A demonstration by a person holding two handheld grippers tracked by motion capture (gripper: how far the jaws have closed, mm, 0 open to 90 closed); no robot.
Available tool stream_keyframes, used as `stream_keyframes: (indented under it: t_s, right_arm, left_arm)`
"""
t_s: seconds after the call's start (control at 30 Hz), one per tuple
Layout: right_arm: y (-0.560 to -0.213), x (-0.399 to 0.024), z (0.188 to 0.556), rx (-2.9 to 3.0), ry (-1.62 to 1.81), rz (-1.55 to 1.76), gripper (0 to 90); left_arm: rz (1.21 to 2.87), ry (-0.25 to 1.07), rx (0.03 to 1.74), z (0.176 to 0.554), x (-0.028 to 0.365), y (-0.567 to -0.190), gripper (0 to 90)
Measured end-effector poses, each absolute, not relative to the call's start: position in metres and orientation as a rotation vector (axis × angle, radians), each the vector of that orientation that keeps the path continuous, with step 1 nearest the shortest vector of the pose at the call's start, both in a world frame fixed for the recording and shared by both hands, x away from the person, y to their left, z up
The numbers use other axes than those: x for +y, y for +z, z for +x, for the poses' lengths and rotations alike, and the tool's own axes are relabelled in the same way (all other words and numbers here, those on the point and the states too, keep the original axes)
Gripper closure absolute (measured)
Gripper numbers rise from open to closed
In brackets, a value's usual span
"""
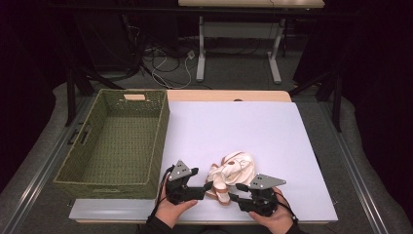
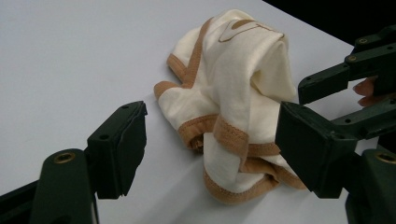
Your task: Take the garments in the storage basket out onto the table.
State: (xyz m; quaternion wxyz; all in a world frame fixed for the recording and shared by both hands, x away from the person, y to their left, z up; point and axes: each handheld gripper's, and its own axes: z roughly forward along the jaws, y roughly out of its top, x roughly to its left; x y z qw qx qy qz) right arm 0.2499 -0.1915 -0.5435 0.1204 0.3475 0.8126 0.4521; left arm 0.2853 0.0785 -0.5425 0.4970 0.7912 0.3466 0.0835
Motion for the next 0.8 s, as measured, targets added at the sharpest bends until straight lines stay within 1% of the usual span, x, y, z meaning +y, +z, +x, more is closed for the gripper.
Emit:
stream_keyframes:
  t_s: [0.07, 0.17, 0.27, 0.4, 0.43, 0.5, 0.57, 0.67, 0.7, 0.73, 0.8]
  right_arm:
    - [-0.545, -0.188, 0.250, 2.395, 1.309, 1.019, 54.9]
    - [-0.548, -0.184, 0.251, 2.401, 1.293, 1.014, 59.2]
    - [-0.549, -0.182, 0.251, 2.406, 1.272, 1.018, 65.7]
    - [-0.550, -0.181, 0.252, 2.425, 1.261, 1.002, 74.8]
    - [-0.550, -0.181, 0.253, 2.432, 1.253, 1.007, 76.8]
    - [-0.551, -0.182, 0.255, 2.423, 1.264, 1.004, 78.1]
    - [-0.550, -0.183, 0.255, 2.415, 1.267, 1.018, 82.9]
    - [-0.549, -0.186, 0.257, 2.421, 1.274, 1.023, 87.8]
    - [-0.549, -0.186, 0.257, 2.422, 1.275, 1.039, 88.5]
    - [-0.549, -0.186, 0.257, 2.428, 1.275, 1.037, 88.8]
    - [-0.548, -0.187, 0.258, 2.443, 1.273, 1.043, 89.4]
  left_arm:
    - [1.926, 0.198, 0.834, 0.285, 0.078, -0.543, 25.9]
    - [1.940, 0.206, 0.845, 0.283, 0.078, -0.544, 28.2]
    - [1.942, 0.184, 0.850, 0.281, 0.077, -0.547, 32.5]
    - [1.967, 0.178, 0.851, 0.280, 0.075, -0.550, 34.1]
    - [1.972, 0.167, 0.850, 0.281, 0.075, -0.551, 35.7]
    - [1.993, 0.162, 0.847, 0.281, 0.074, -0.553, 39.6]
    - [2.006, 0.159, 0.853, 0.281, 0.073, -0.555, 44.2]
    - [1.996, 0.141, 0.866, 0.281, 0.072, -0.556, 48.0]
    - [1.997, 0.136, 0.864, 0.281, 0.073, -0.556, 49.0]
    - [1.998, 0.132, 0.861, 0.281, 0.073, -0.556, 52.6]
    - [2.004, 0.137, 0.851, 0.281, 0.074, -0.555, 55.3]
